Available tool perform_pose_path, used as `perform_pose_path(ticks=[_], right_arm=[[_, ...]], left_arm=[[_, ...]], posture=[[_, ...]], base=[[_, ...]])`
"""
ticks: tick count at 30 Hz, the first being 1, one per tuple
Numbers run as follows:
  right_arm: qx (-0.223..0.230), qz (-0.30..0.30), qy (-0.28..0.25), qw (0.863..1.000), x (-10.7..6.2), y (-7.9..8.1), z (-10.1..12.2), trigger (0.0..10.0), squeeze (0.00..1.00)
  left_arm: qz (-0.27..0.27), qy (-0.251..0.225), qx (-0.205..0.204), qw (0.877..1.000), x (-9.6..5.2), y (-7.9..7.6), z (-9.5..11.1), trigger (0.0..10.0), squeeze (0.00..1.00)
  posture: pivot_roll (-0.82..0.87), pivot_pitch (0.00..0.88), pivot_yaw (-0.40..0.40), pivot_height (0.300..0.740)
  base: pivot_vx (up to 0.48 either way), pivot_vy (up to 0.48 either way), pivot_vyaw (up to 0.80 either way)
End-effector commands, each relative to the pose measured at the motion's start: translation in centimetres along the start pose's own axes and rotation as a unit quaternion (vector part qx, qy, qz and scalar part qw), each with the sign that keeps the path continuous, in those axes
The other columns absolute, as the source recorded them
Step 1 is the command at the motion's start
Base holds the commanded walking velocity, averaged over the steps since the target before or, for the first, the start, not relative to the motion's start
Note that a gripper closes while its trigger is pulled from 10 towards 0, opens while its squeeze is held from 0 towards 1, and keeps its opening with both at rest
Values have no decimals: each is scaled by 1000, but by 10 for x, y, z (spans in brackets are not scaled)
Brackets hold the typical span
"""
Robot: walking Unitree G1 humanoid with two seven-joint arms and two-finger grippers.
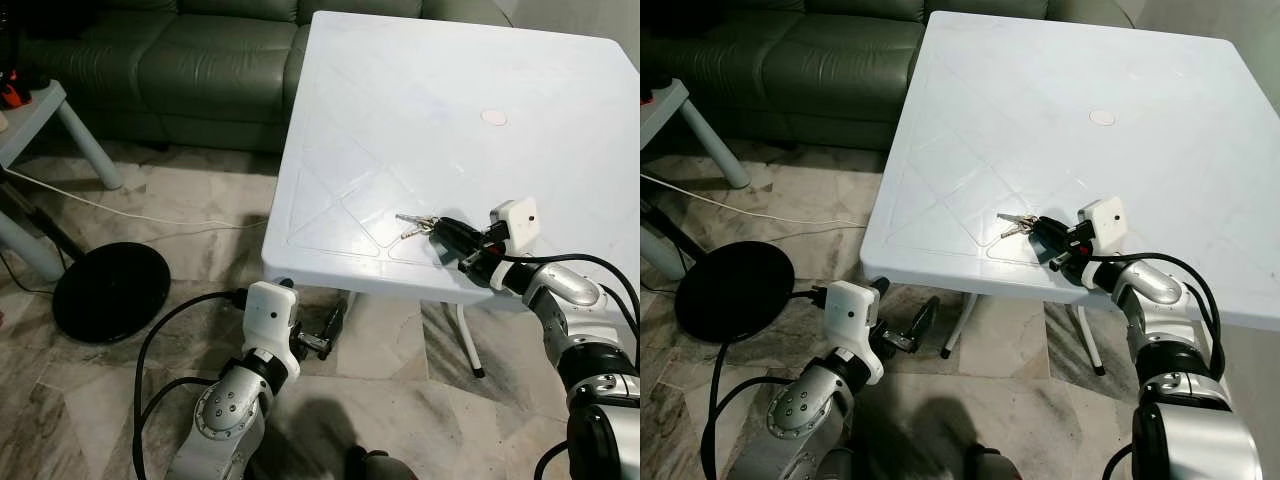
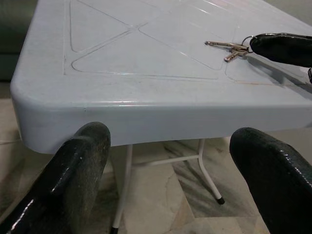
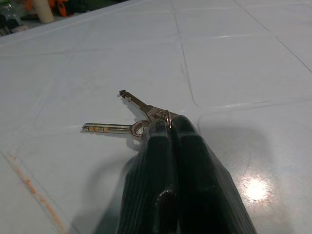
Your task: Hang keys on a hook
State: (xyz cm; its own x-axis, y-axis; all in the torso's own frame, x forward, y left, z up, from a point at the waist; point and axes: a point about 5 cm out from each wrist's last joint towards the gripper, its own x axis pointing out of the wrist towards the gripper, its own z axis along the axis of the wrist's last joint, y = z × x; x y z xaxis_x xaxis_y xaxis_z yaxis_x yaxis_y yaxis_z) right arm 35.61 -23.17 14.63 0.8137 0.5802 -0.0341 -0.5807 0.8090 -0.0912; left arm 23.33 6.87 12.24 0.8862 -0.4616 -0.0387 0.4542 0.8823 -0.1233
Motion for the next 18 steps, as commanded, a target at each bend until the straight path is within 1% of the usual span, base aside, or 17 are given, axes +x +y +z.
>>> perform_pose_path(ticks=[1,2,4,6,7,8,11,12,14,17,18], right_arm=[[12,-7,-17,1000,-5,-4,2,0,0],[50,-16,-50,997,-3,-5,6,0,0],[86,-16,-81,993,-2,-6,11,0,0],[122,-14,-101,987,1,-4,13,0,0],[134,-17,-109,985,2,-4,14,8314,0],[149,-24,-120,981,2,-4,15,10000,0],[190,-28,-156,969,5,-1,17,10000,0],[195,-28,-159,967,5,0,17,10000,0],[189,-47,-170,966,5,3,16,10000,0],[186,-70,-177,964,5,4,16,10000,0],[186,-70,-177,964,5,4,16,10000,0]], left_arm=[[-2,-1,-1,1000,0,-3,1,10000,0],[-1,-2,-3,1000,0,-2,1,10000,0],[0,-3,-6,1000,0,-2,2,10000,0],[1,-4,-6,1000,1,-2,2,10000,0],[1,-5,-7,1000,1,-2,2,10000,0],[1,-6,-8,1000,1,-2,3,10000,0],[3,-15,-11,1000,2,-1,6,10000,0],[3,-17,-11,1000,2,0,7,10000,0],[12,-27,-3,1000,3,2,11,10000,0],[19,-39,-3,999,4,5,16,10000,0],[19,-39,-3,999,4,5,16,10000,0]], posture=[[-4,234,-56,740],[-4,234,-56,740],[-3,232,-58,740],[-3,232,-58,740],[-2,229,-59,740],[-2,229,-59,740],[-5,227,-57,740],[-5,227,-57,740],[-5,223,-57,740],[-5,223,-57,740],[-5,223,-57,740]], base=[[0,0,0],[0,0,0],[0,0,0],[0,0,0],[0,0,0],[0,0,0],[0,0,0],[0,0,0],[0,0,0],[0,0,0],[0,0,0]])
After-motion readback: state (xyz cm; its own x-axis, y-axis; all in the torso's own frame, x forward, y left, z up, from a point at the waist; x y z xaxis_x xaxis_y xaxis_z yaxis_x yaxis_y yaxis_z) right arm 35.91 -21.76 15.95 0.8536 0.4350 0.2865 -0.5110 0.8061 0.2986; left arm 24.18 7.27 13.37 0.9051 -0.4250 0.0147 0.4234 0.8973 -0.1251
